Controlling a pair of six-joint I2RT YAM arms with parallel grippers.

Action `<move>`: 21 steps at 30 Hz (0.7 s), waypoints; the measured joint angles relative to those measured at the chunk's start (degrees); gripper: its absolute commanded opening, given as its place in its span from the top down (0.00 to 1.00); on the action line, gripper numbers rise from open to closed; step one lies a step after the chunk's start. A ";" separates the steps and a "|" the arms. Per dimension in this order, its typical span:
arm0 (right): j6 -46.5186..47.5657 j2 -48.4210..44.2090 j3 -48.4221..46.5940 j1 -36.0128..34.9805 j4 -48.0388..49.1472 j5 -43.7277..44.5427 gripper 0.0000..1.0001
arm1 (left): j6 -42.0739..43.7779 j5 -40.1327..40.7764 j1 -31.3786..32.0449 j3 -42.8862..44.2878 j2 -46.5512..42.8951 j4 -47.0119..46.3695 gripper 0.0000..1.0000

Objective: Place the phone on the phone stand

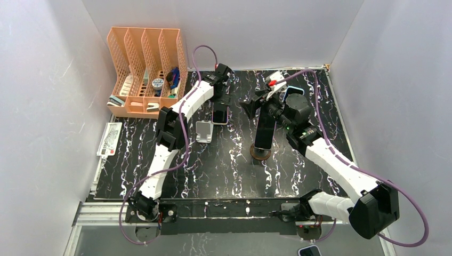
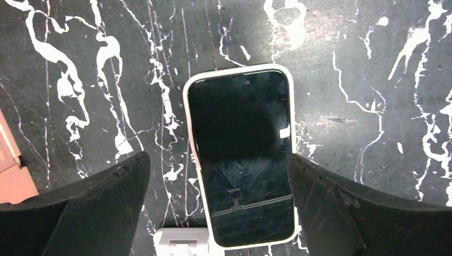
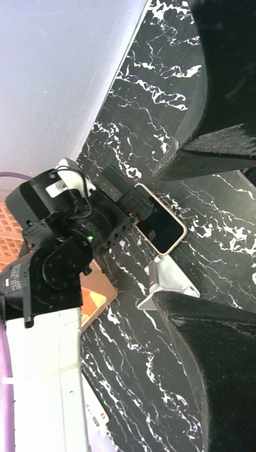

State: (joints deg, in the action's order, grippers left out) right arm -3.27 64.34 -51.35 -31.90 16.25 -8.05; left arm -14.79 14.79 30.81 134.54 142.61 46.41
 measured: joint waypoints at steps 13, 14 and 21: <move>0.72 -0.02 0.63 0.00 -1.51 0.37 0.14 | -2.36 -5.40 -0.04 -1.14 0.57 -3.96 0.02; 0.70 -0.02 0.63 0.00 -1.51 0.37 0.14 | -2.36 -5.35 -0.07 -1.25 0.57 -4.02 0.02; 0.74 0.24 0.63 0.00 -1.53 0.35 0.15 | -2.36 -4.37 -0.07 -2.64 0.68 -4.68 0.01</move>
State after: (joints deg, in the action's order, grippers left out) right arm -2.52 64.58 -50.72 -31.90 14.72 -7.70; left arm -17.15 10.41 30.74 131.90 143.28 41.74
